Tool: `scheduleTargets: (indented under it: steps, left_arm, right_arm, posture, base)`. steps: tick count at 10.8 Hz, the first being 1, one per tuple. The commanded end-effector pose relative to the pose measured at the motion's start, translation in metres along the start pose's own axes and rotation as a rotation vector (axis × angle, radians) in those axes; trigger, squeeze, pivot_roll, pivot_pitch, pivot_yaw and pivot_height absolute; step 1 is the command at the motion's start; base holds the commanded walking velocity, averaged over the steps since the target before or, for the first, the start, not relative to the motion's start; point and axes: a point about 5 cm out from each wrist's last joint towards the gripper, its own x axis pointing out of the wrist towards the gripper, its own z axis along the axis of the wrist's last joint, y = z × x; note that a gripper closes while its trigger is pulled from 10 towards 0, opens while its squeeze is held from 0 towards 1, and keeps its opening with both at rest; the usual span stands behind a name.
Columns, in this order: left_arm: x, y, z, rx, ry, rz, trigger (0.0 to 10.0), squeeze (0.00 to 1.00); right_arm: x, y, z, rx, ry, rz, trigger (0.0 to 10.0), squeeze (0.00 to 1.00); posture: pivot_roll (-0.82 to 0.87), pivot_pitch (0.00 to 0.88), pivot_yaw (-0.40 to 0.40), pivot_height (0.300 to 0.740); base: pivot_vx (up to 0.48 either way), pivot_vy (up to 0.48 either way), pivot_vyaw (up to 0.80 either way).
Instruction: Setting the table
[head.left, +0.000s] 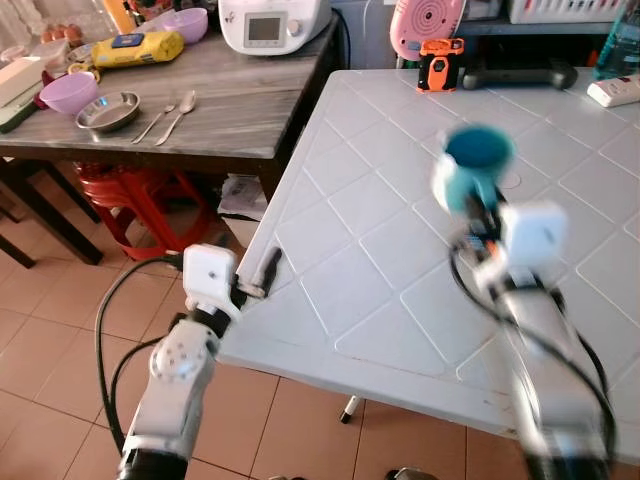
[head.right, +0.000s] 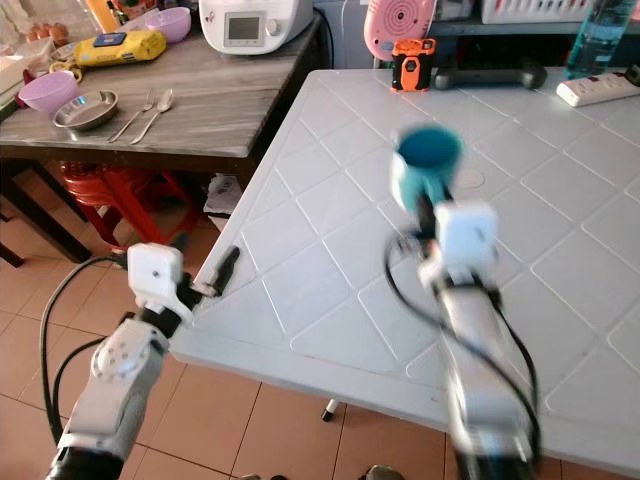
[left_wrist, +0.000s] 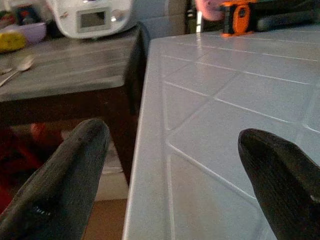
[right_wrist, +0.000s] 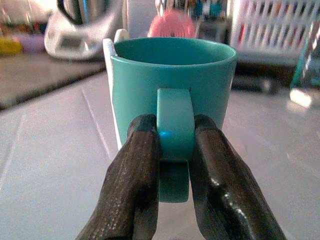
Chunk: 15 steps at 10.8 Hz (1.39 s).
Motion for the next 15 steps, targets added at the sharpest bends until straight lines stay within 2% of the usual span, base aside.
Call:
scheduleTargets:
  steps: [1,2,5,15]
  left_arm:
    - [0.001,0.002,-0.005,-0.007,0.031,-0.009,10.0,0.00]
    - [0.003,-0.001,-0.004,-0.004,0.020,-0.026,10.0,0.00]
    - [0.003,-0.007,-0.007,-0.020,0.019,-0.052,10.0,0.00]
    - [0.004,-0.011,-0.010,-0.032,0.013,-0.080,10.0,0.00]
  right_arm:
    - [-0.006,0.003,0.003,0.008,0.002,0.010,10.0,0.00]
    - [-0.010,0.001,-0.001,0.022,0.033,-0.014,10.0,0.00]
    - [-0.011,0.001,0.002,0.027,0.043,-0.011,10.0,0.00]
    - [-0.002,0.011,0.006,0.049,0.031,-0.017,10.0,0.00]
  posture:
    - [-0.12,0.113,0.145,0.740]
    - [-0.12,0.110,0.148,0.740]
    - [-0.12,0.113,0.149,0.740]
    - [-0.12,0.106,0.143,0.740]
  base:
    - [0.000,0.000,0.00]
    - [0.000,0.000,0.00]
    - [0.000,0.185,-0.74]
    - [0.000,0.443,0.00]
